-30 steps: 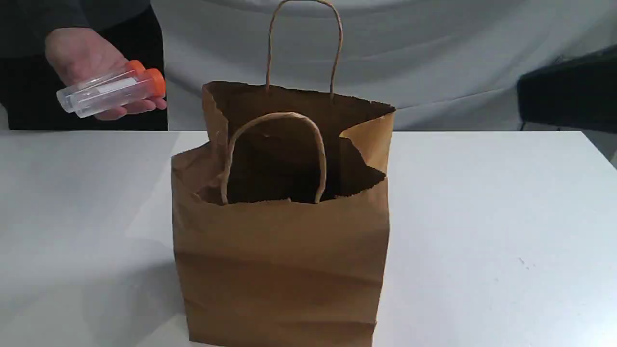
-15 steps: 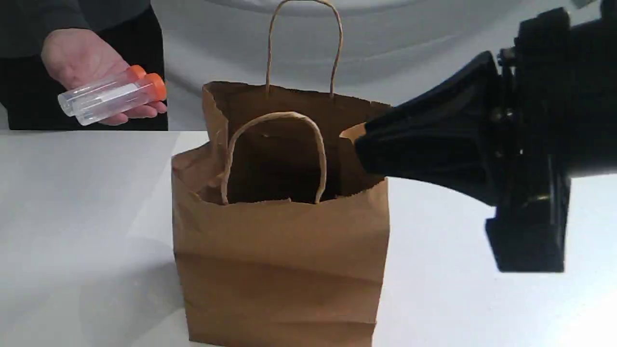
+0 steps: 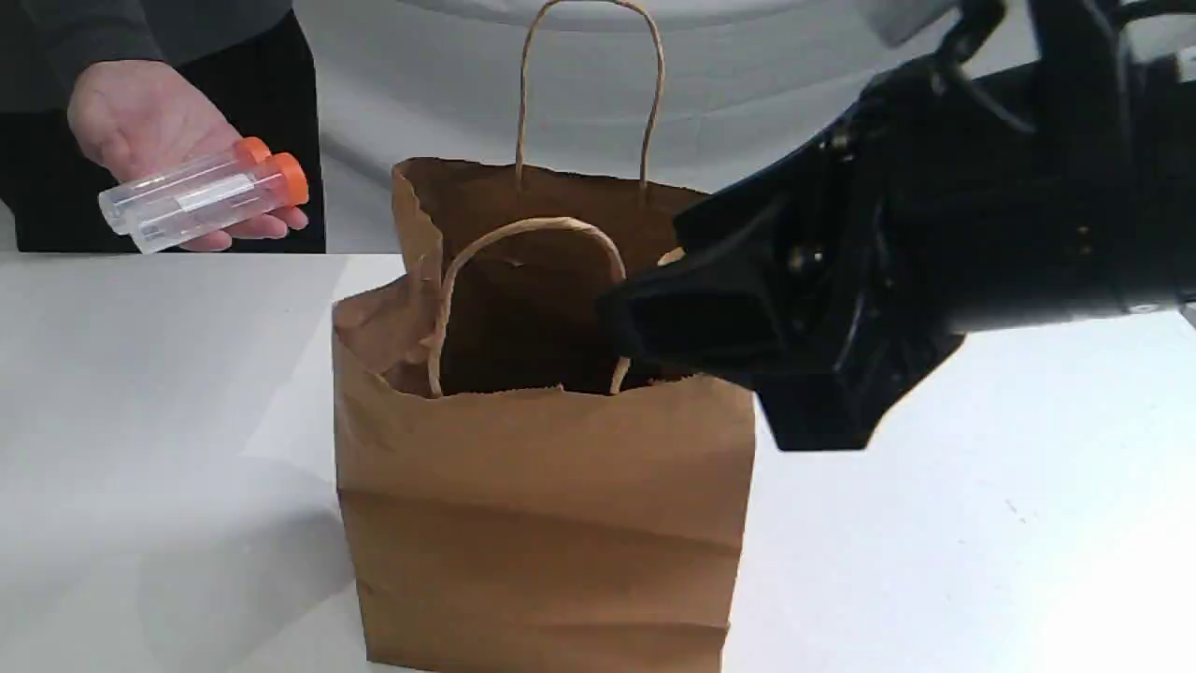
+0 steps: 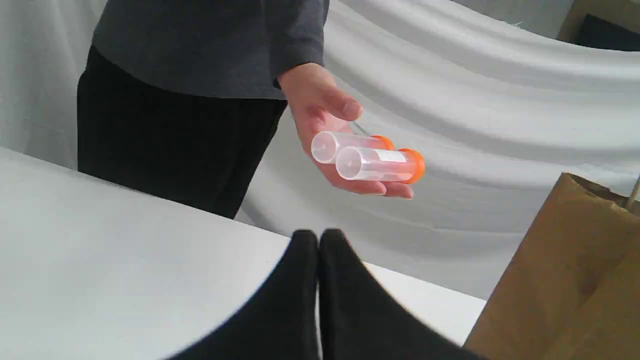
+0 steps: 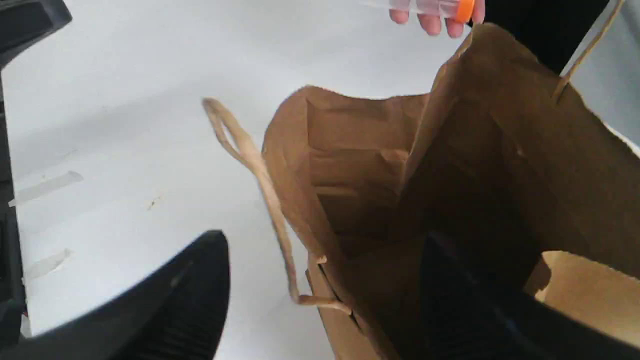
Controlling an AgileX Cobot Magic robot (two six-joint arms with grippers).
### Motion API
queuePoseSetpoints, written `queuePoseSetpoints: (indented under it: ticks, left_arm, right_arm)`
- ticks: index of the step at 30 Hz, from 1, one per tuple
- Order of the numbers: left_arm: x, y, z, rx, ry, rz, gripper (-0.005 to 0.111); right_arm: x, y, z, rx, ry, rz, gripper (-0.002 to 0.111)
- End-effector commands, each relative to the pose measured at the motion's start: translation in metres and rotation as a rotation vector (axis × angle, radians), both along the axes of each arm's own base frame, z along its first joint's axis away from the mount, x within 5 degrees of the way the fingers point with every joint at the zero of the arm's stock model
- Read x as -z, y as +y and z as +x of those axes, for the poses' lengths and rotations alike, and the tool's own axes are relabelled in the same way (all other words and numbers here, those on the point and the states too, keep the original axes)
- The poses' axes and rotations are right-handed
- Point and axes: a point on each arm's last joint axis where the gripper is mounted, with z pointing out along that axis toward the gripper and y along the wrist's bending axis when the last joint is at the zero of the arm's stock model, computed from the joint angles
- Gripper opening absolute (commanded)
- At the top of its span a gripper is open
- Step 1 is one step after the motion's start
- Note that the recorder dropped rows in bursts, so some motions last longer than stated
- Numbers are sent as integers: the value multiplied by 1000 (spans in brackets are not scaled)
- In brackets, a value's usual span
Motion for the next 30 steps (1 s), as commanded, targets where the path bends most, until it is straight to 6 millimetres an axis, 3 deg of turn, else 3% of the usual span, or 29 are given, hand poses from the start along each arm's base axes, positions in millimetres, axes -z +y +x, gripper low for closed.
queuePoseSetpoints:
  ticks: [1, 11, 22, 25, 29, 30]
  left_arm:
    - [1, 0, 0, -1, -1, -9, 0]
    - [1, 0, 0, -1, -1, -9, 0]
    - [1, 0, 0, -1, -1, -9, 0]
    - [1, 0, 0, -1, -1, -9, 0]
    - [1, 0, 0, -1, -1, -9, 0]
    - [1, 0, 0, -1, -1, -9, 0]
  right_arm:
    - [1, 4, 2, 2, 31, 25, 56]
    - [2, 5, 3, 9, 34, 34, 46]
    - [7, 9, 7, 9, 80, 62, 44]
    - [6, 10, 7, 8, 83, 66, 34]
    - [6, 10, 7, 10, 86, 69, 0]
    - [6, 10, 7, 10, 89, 73, 0]
